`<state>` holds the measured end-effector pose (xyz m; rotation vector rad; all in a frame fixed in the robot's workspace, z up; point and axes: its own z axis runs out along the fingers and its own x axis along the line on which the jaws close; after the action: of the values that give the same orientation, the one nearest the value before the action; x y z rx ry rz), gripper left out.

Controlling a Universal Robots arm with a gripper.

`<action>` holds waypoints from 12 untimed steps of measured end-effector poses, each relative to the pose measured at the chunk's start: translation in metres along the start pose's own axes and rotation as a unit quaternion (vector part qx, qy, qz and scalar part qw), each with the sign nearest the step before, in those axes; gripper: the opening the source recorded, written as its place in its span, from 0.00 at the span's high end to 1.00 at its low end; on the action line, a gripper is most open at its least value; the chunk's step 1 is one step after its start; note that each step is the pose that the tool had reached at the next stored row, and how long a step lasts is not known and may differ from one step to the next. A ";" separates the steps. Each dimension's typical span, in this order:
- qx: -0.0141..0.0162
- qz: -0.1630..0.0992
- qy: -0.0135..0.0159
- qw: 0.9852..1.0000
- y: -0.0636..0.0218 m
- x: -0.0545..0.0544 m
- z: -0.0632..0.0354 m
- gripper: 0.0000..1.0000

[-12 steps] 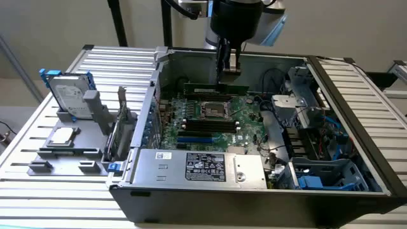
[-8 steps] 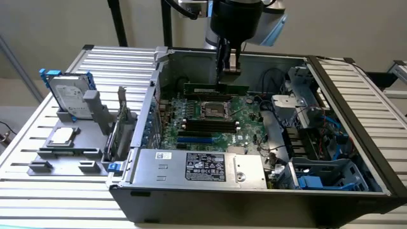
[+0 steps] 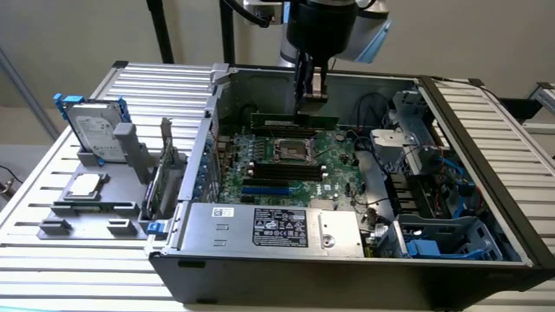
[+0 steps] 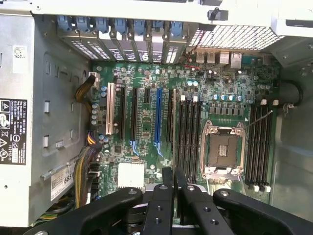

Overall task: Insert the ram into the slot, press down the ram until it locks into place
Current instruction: 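Insert the ram into the slot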

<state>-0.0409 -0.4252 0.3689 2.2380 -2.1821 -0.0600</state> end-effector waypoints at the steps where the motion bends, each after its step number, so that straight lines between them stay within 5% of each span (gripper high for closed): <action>1: 0.000 0.000 0.000 1.000 0.0000 -0.001 0.0006 0.87; 12: 0.000 0.007 0.000 1.000 -0.0006 -0.006 0.0113 0.87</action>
<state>-0.0409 -0.4191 0.3576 2.2233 -2.1973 -0.0601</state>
